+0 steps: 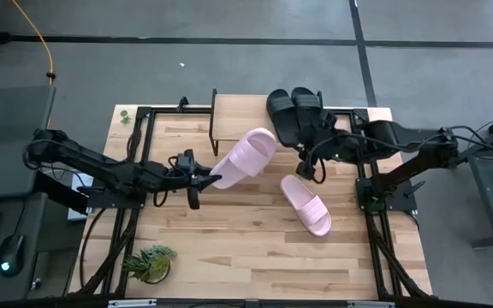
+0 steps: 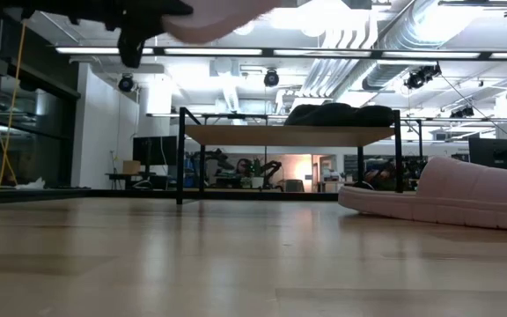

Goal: Pick and place slides into the shelf
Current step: Put the left pink slide on the shelf

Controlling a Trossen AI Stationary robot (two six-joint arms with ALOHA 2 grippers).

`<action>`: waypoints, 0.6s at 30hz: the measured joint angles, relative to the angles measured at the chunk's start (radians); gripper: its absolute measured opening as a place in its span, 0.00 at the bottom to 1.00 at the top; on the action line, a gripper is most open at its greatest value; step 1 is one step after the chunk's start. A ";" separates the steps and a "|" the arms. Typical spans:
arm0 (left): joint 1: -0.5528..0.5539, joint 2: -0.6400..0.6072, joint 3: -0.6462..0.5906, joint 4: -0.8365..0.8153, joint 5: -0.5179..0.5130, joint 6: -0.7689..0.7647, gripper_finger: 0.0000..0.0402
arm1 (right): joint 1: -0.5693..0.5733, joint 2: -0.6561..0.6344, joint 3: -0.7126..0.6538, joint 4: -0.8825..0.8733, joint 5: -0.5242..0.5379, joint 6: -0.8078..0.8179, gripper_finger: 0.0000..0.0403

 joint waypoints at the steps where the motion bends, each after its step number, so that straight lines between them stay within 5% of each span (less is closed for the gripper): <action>1: 0.000 0.027 0.000 0.059 0.000 0.010 0.15 | 0.013 0.001 0.000 0.000 0.015 0.000 0.35; 7: 0.055 0.163 0.000 0.316 0.029 -0.012 0.15 | 0.105 0.018 0.000 0.001 0.075 0.020 0.35; 18: 0.189 0.235 0.000 0.421 0.065 -0.148 0.15 | 0.288 0.116 -0.001 0.013 0.261 0.054 0.35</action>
